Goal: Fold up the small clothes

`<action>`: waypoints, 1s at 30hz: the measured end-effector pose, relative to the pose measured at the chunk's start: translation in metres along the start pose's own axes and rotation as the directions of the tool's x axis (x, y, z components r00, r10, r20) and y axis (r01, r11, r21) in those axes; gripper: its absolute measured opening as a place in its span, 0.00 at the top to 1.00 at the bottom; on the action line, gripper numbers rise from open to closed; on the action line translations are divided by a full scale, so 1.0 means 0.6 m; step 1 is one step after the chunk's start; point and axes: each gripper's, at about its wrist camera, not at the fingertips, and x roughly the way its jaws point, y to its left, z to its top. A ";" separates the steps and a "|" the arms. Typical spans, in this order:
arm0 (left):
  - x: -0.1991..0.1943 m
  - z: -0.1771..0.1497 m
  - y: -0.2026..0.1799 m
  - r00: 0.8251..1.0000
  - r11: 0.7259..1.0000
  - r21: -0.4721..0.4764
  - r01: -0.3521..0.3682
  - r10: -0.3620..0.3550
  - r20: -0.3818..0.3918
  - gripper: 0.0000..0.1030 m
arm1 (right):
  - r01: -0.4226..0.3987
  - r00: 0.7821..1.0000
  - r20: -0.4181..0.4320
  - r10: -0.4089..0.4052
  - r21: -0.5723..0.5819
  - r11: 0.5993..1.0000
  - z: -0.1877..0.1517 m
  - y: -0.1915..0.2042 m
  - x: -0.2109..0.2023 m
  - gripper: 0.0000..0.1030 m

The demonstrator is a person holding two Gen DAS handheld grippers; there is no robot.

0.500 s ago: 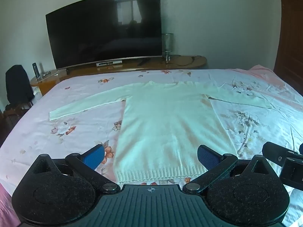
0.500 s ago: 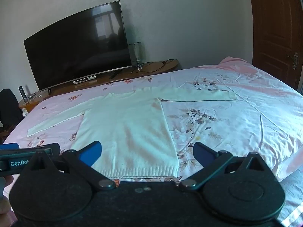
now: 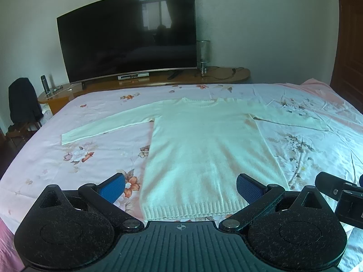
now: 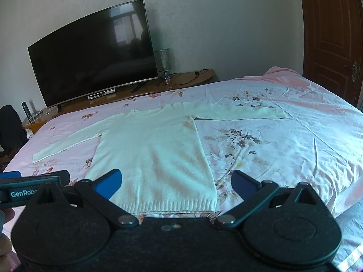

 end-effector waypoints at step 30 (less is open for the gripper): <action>0.019 0.003 0.006 1.000 1.000 -0.017 0.008 -0.009 -0.022 0.00 | 0.036 0.999 0.008 -0.036 -0.020 0.999 -0.003 0.012 0.002 0.00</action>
